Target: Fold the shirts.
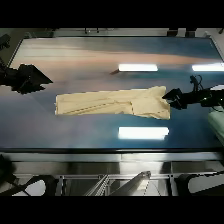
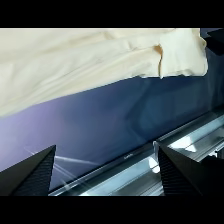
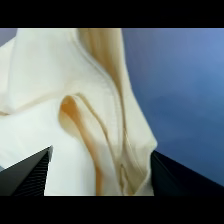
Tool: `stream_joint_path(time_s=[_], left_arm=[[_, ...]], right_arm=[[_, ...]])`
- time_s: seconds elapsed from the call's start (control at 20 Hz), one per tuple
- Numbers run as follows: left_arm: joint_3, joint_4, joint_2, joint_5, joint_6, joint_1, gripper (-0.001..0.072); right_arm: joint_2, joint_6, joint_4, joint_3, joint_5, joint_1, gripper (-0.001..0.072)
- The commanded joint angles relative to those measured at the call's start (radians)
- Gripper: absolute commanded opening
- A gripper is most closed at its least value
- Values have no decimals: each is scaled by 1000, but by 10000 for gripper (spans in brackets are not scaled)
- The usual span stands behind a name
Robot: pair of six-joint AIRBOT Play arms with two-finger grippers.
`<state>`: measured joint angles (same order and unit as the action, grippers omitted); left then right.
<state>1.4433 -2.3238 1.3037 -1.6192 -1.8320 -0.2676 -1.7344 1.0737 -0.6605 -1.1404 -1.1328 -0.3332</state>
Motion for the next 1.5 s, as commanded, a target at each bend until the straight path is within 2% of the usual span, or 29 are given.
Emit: stream_joint_path(time_s=[0.0,0.05,0.1,0.2,0.25,0.3,0.4,0.45,0.5,0.75,0.9,1.1,1.35,1.45], left_arm=[[0,0,-4,15,2,52,697],[0,0,-4,26,2,71,697],[0,1,-4,45,2,89,697],[0,0,0,82,2,123,696],[0,1,11,97,2,141,695],[0,1,28,105,2,162,659],[0,0,89,130,0,224,237],[0,0,130,156,0,269,85],[0,1,173,191,-6,315,14],[17,3,453,400,-10,570,14],[147,11,630,371,50,670,13],[373,188,784,267,202,760,14],[614,188,941,143,262,827,14],[614,113,950,155,262,835,14]], right_arm=[[-27,0,32,-25,-11,72,705],[-32,-2,50,-29,-24,89,695],[-38,-15,73,-33,-39,101,564],[-43,-46,127,-32,-71,118,255],[-42,-57,153,-33,-90,119,45],[-41,-66,179,-33,-117,117,22],[-28,-98,201,-32,-197,100,21],[-16,-98,201,-32,-245,85,20],[-2,-98,201,-32,-291,68,20],[91,-74,202,-32,-471,-38,20],[124,-70,202,-32,-573,-99,20],[140,-67,204,-32,-667,-164,20],[140,-73,257,-33,-711,-211,20],[142,-77,302,-34,-711,-218,20]])
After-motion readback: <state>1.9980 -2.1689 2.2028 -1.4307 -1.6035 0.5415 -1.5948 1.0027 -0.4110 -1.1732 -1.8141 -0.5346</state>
